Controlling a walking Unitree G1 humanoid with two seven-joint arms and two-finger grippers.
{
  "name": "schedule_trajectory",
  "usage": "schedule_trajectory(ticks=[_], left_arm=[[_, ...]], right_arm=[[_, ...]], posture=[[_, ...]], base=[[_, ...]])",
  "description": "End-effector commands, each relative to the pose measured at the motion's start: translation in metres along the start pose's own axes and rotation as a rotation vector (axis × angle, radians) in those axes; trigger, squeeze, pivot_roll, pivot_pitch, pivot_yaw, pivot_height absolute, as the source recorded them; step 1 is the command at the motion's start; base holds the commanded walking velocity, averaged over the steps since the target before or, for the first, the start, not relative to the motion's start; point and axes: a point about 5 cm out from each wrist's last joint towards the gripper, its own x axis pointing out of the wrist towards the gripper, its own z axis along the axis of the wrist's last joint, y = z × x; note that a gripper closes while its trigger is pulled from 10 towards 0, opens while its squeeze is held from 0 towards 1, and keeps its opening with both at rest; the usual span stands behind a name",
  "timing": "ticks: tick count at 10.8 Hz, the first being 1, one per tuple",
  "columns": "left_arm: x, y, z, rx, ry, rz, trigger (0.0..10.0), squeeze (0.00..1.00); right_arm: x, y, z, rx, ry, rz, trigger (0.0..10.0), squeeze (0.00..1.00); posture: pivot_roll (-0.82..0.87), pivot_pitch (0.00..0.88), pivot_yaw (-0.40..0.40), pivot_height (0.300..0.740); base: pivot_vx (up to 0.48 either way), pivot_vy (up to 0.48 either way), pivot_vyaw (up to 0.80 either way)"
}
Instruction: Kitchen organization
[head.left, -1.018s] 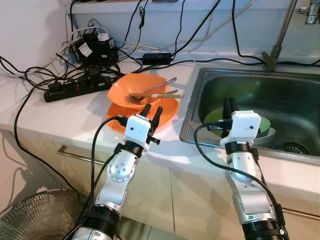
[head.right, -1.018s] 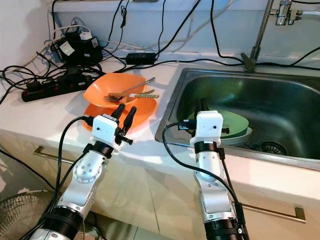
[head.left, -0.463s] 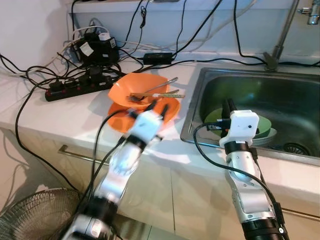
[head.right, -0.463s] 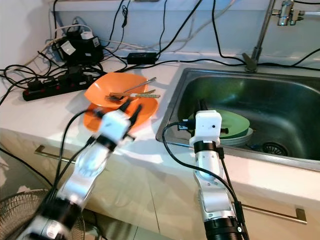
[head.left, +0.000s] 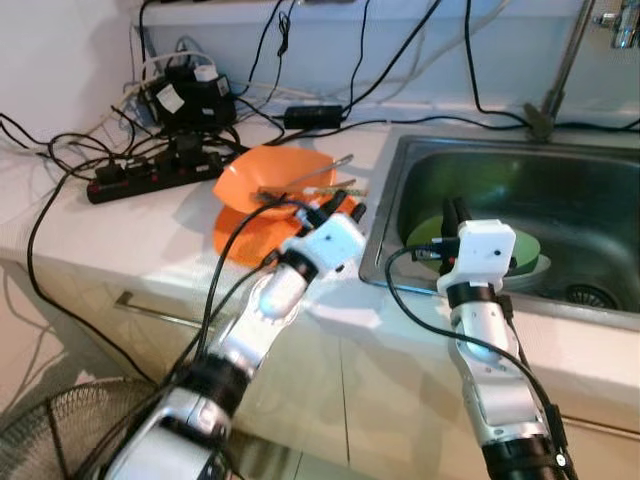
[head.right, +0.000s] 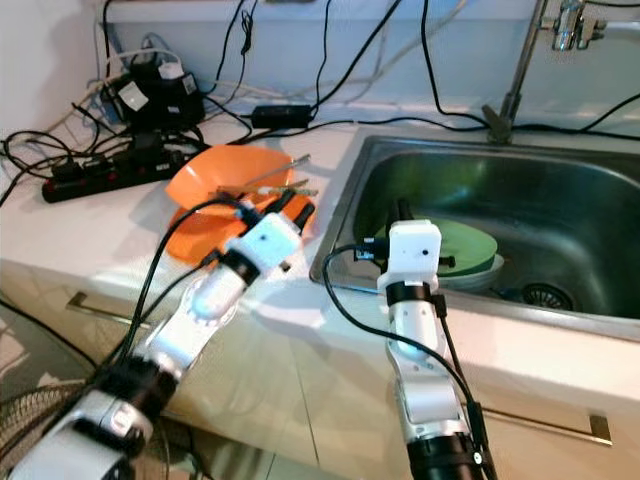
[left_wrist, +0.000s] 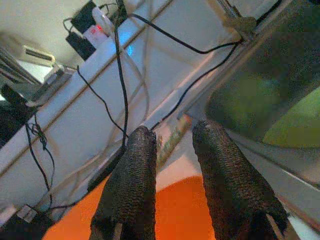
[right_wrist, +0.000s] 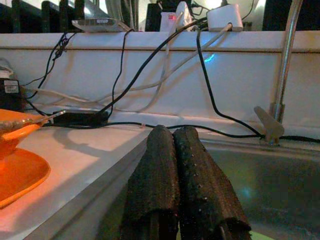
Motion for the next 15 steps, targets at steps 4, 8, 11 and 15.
schedule_trajectory(ticks=[4, 8, 11, 15], left_arm=[[0.011, 0.004, -0.002, 0.077, 0.031, 0.011, 10.0, 0.00], [0.020, 0.006, -0.004, 0.112, 0.066, 0.034, 10.0, 0.00], [0.021, -0.002, -0.003, 0.119, 0.048, -0.017, 10.0, 0.00], [0.027, 0.000, 0.000, 0.162, 0.042, -0.011, 10.0, 0.00]], right_arm=[[0.003, 0.002, 0.002, 0.001, -0.002, 0.001, 10.0, 0.00], [0.003, 0.003, 0.001, 0.003, -0.001, 0.000, 10.0, 0.00], [0.004, 0.003, 0.001, 0.004, -0.002, 0.000, 10.0, 0.00], [0.005, 0.005, 0.001, 0.007, -0.001, 0.002, 10.0, 0.00]], posture=[[0.02, 0.000, 0.118, 0.740], [0.02, 0.000, 0.117, 0.740], [0.02, 0.000, 0.118, 0.740], [0.02, 0.000, 0.121, 0.740]], base=[[0.000, 0.000, 0.00], [0.000, 0.000, 0.00], [0.000, 0.000, 0.00], [0.000, 0.000, 0.00]])
